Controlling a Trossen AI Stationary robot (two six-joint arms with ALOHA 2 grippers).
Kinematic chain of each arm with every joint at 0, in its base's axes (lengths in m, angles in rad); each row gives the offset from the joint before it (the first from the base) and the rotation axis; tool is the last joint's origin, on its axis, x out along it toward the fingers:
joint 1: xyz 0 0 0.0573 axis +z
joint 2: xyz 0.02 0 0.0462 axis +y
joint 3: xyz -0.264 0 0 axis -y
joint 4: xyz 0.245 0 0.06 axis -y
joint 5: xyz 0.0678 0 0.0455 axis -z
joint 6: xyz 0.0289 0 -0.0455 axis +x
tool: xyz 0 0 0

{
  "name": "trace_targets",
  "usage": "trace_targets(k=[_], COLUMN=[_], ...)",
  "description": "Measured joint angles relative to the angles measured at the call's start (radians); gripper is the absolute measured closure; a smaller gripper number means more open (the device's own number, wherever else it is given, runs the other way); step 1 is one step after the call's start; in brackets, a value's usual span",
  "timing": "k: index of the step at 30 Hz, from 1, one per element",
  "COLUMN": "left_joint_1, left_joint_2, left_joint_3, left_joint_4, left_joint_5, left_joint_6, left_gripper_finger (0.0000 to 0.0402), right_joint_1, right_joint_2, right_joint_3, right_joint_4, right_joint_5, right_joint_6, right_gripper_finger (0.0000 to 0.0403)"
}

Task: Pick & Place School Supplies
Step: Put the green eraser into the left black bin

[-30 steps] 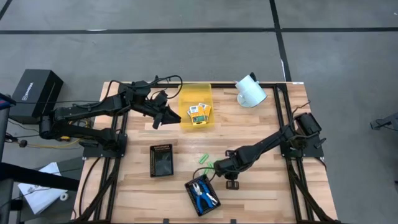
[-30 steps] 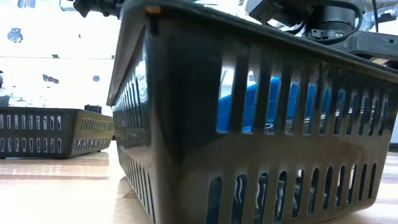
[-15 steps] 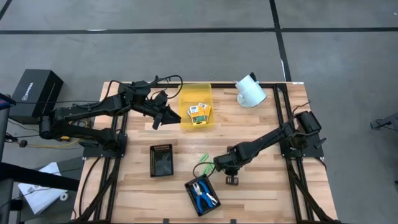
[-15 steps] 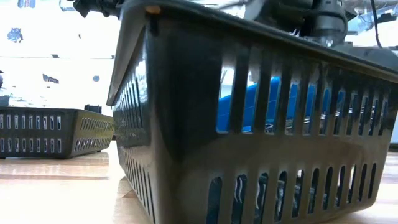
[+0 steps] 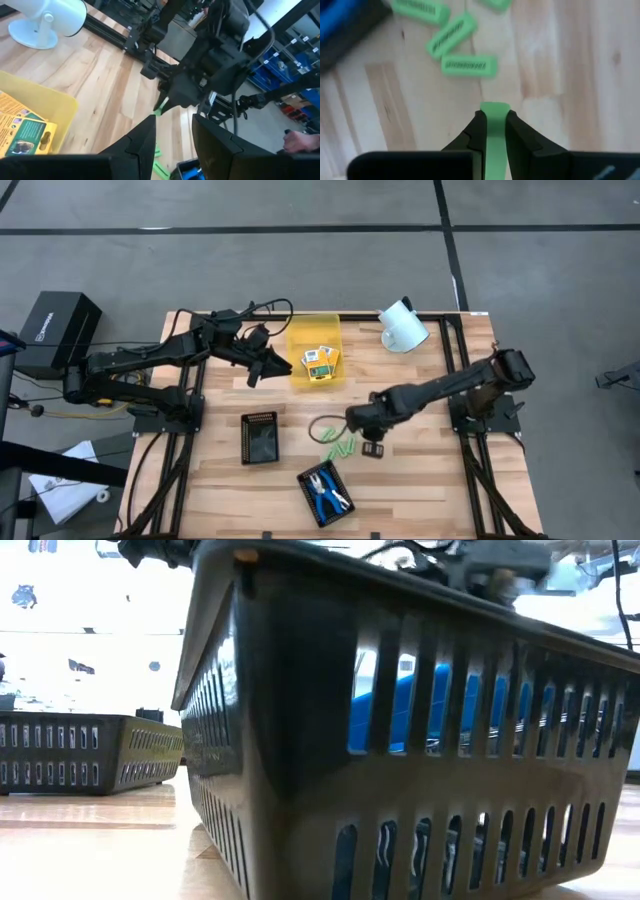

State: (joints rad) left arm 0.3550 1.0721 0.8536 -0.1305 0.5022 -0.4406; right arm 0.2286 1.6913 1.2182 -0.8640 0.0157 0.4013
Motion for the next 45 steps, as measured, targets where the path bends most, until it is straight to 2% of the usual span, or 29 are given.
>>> trace_targets(k=[5, 13, 21, 26, 29, 31, 36, 40, 45], left_joint_1=[0.0, 0.0, 0.0, 0.0, 0.0, 0.0, 0.005, 0.012, 0.012], left_joint_2=[0.008, 0.01, 0.01, 0.01, 0.01, 0.003, -0.002, -0.004, -0.004], left_joint_3=[0.0, 0.0, 0.0, 0.0, 0.0, 0.0, 0.001, 0.001, 0.001], left_joint_4=[0.008, 0.012, 0.014, 0.012, -0.027, -0.072, -0.175, -0.184, -0.184], left_joint_5=[-0.005, -0.005, -0.005, 0.021, 0.081, 0.095, 0.098, 0.097, 0.097], left_joint_6=[0.015, 0.018, 0.023, 0.04, 0.07, 0.077, 0.142, 0.147, 0.153], left_gripper_finger=[0.028, 0.028, 0.028, 0.028, 0.028, 0.0281, 0.0297, 0.0309, 0.0314], right_joint_1=[-0.07, -0.151, -0.159, -0.134, -0.123, -0.122, -0.118, -0.118, -0.117], right_joint_2=[0.054, 0.261, 0.463, 0.547, 0.581, 0.595, 0.606, 0.605, 0.605], right_joint_3=[0.14, 0.42, 0.717, 0.84, 0.887, 0.909, 0.926, 0.927, 0.927], right_joint_4=[0.007, 0.014, 0.026, 0.035, 0.038, 0.035, 0.046, 0.038, -0.057], right_joint_5=[0.004, -0.008, -0.087, -0.123, -0.127, -0.128, -0.134, -0.134, -0.126], right_joint_6=[-0.092, -0.27, -0.365, -0.384, -0.387, -0.386, -0.392, -0.394, -0.399], right_gripper_finger=[0.0368, 0.0368, 0.0374, 0.038, 0.0401, 0.0397, 0.0398, 0.0399, 0.0401])
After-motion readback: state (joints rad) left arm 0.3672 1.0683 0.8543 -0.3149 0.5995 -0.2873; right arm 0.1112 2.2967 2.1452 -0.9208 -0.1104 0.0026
